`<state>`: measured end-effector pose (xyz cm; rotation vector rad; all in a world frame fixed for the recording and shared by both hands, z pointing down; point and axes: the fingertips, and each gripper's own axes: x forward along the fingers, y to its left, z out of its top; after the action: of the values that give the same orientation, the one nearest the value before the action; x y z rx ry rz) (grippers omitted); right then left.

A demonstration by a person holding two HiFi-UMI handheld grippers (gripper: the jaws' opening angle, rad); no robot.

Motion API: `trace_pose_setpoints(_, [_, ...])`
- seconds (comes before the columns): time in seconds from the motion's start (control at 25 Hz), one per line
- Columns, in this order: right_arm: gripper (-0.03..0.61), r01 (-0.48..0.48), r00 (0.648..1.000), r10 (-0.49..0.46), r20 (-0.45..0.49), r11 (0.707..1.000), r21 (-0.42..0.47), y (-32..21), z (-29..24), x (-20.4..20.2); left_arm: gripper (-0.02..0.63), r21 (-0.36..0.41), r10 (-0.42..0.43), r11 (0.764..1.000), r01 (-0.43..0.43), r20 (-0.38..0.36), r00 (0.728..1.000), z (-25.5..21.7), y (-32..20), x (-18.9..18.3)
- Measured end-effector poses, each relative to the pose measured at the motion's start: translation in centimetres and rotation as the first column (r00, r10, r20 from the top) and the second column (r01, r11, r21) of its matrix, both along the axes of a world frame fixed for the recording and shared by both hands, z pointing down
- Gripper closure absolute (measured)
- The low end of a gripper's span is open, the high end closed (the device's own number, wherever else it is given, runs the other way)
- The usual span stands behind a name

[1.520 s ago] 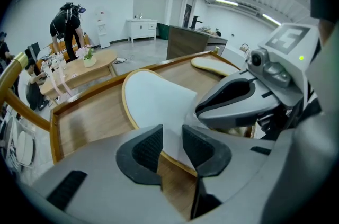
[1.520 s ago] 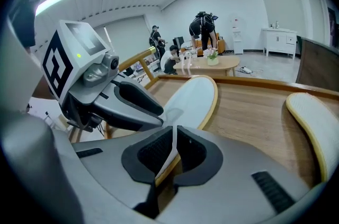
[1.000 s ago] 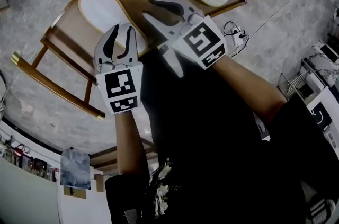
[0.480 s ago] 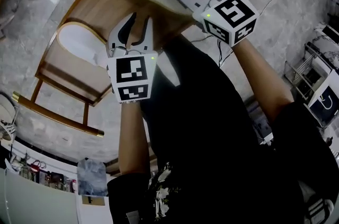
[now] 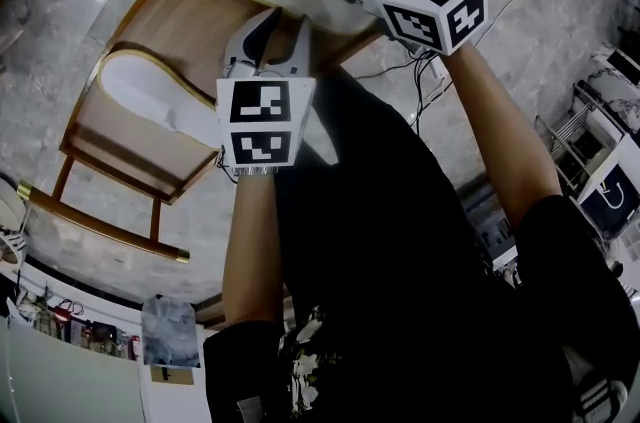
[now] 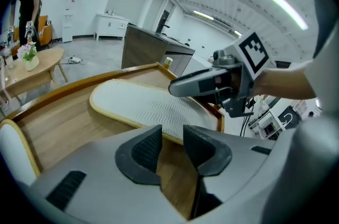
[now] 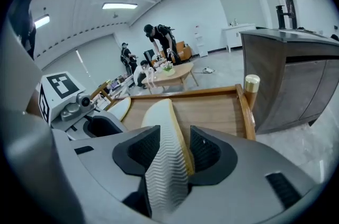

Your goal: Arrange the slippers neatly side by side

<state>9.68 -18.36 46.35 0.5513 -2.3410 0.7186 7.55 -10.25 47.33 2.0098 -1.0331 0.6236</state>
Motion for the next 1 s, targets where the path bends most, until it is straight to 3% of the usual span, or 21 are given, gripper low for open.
trace_pose_setpoints(0.32, [0.430, -0.017, 1.000, 0.014, -0.023, 0.996, -0.093, 0.6, 1.3, 0.0, 0.494, -0.032, 0.026, 0.999, -0.024, 0.056, 0.998, 1.5, 0.4, 0.1])
trace_pose_setpoints(0.52, [0.480, 0.008, 1.000, -0.010, -0.025, 0.996, -0.086, 1.3, 0.5, -0.2, 0.494, -0.043, 0.022, 0.999, -0.020, 0.063, 0.998, 1.8, 0.6, 0.0])
trace_pose_setpoints(0.72, [0.515, 0.029, 1.000, -0.029, 0.001, 0.998, -0.048, 2.0, -1.2, -0.7, 0.494, -0.045, 0.002, 0.999, 0.000, 0.055, 0.998, 1.4, 0.7, -0.3])
trace_pose_setpoints(0.92, [0.547, 0.079, 0.997, -0.080, 0.010, 0.993, 0.083, 2.8, -4.3, -1.9, 0.494, -0.023, -0.028, 0.999, 0.029, 0.023, 0.999, 0.1, 0.8, -1.0])
trace_pose_setpoints(1.0, [0.551, 0.105, 0.994, -0.106, -0.004, 0.982, 0.157, 2.7, -5.3, -2.7, 0.494, -0.007, -0.079, 0.997, 0.079, -0.019, 0.997, -1.0, 0.6, -2.1])
